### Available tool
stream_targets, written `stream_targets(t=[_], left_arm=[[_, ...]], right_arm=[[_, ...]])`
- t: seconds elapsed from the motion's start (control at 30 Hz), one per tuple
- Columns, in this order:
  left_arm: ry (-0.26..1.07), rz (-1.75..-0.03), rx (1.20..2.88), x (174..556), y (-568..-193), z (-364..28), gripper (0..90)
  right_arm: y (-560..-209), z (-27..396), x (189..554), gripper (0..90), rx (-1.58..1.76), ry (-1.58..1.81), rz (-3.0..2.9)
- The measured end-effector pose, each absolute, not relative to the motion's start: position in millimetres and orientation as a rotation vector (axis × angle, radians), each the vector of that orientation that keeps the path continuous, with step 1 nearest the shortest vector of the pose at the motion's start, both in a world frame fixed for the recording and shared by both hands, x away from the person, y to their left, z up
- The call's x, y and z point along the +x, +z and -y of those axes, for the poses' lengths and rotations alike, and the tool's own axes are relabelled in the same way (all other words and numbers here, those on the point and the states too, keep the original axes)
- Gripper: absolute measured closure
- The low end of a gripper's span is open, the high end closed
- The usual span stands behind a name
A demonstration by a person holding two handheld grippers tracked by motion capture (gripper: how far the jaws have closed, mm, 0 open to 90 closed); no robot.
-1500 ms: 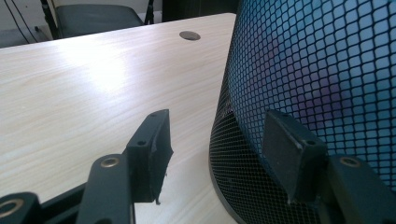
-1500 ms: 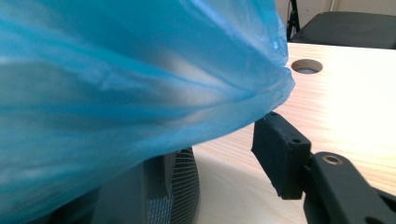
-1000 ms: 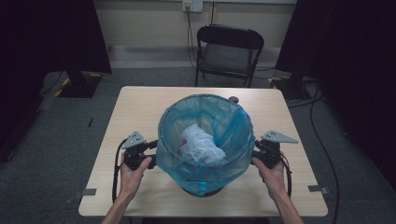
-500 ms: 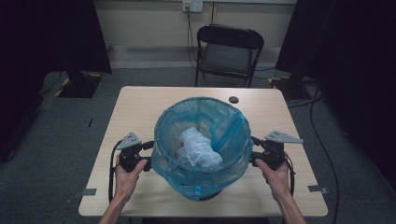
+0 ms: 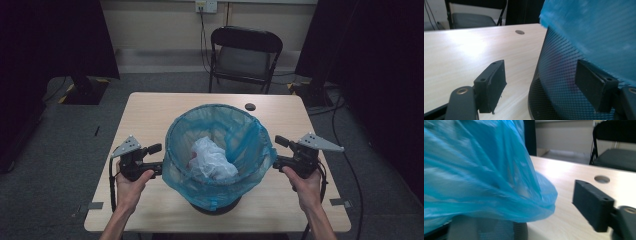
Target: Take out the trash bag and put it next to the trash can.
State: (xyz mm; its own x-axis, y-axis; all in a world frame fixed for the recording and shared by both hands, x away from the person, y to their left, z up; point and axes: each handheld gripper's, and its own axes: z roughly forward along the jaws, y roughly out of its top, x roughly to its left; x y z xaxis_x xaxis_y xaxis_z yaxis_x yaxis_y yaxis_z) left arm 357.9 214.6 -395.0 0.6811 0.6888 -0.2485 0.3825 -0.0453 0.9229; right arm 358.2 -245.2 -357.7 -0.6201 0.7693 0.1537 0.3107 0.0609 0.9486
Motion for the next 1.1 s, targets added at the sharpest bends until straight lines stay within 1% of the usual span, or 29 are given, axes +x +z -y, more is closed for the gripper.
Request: stream_targets(t=[0.03, 0.13, 0.17, 0.2, 0.3, 0.33, 0.37, 0.4, 0.43, 0.47, 0.5, 0.53, 0.57, 0.6, 0.63, 0.67, 0.7, 0.77, 0.9, 0.97, 1.1], left_arm=[[0.318, -0.871, 1.666, 357, -392, -215, 24.7], [0.352, -0.814, 1.661, 355, -381, -211, 34.9], [0.352, -0.814, 1.661, 355, -381, -211, 37.4], [0.356, -0.804, 1.648, 355, -379, -211, 37.4], [0.331, -0.770, 1.624, 355, -371, -213, 45.8], [0.333, -0.751, 1.626, 355, -368, -214, 50.0], [0.307, -0.727, 1.603, 355, -365, -214, 57.1], [0.307, -0.727, 1.603, 355, -365, -214, 61.6], [0.300, -0.712, 1.599, 354, -362, -214, 64.4], [0.300, -0.712, 1.599, 354, -362, -214, 67.1], [0.294, -0.698, 1.592, 354, -360, -214, 67.1], [0.296, -0.686, 1.587, 352, -359, -214, 74.6], [0.297, -0.677, 1.586, 350, -357, -213, 74.6], [0.302, -0.672, 1.588, 348, -353, -213, 79.8], [0.302, -0.672, 1.588, 348, -353, -213, 83.4], [0.295, -0.661, 1.584, 347, -351, -213, 85.7], [0.294, -0.657, 1.572, 345, -349, -213, 85.7], [0.283, -0.642, 1.552, 343, -345, -214, 89.5], [0.299, -0.631, 1.542, 342, -335, -219, 89.9], [0.292, -0.632, 1.529, 342, -330, -222, 90.0], [0.308, -0.631, 1.531, 339, -326, -221, 90.0]], right_arm=[[-358, 245, 358, 26.9, 1.077, 1.581, -1.953], [-349, 247, 357, 29.3, 1.041, 1.675, -1.920], [-349, 247, 357, 29.3, 1.041, 1.675, -1.920], [-348, 245, 357, 30.6, 1.032, 1.683, -1.927], [-346, 240, 360, 44.2, 1.010, 1.692, -1.932], [-345, 238, 361, 51.0, 0.993, 1.712, -1.944], [-344, 236, 362, 59.4, 0.987, 1.731, -1.939], [-344, 236, 362, 59.4, 0.987, 1.731, -1.939], [-342, 233, 363, 68.1, 0.974, 1.761, -1.951], [-342, 233, 363, 68.1, 0.974, 1.761, -1.951], [-340, 232, 362, 72.3, 0.972, 1.754, -1.951], [-337, 232, 362, 79.8, 0.958, 1.773, -1.958], [-337, 232, 362, 79.8, 0.958, 1.773, -1.958], [-333, 232, 361, 86.4, 0.948, 1.791, -1.947], [-333, 232, 361, 86.4, 0.948, 1.791, -1.947], [-329, 232, 361, 88.8, 0.938, 1.821, -1.936], [-329, 232, 361, 88.8, 0.938, 1.821, -1.936], [-326, 229, 363, 89.6, 0.949, 1.799, -1.951], [-320, 230, 364, 89.8, 0.954, 1.745, -1.935], [-311, 236, 363, 89.8, 0.948, 1.780, -1.904], [-303, 233, 362, 89.9, 0.919, 1.773, -1.902]])
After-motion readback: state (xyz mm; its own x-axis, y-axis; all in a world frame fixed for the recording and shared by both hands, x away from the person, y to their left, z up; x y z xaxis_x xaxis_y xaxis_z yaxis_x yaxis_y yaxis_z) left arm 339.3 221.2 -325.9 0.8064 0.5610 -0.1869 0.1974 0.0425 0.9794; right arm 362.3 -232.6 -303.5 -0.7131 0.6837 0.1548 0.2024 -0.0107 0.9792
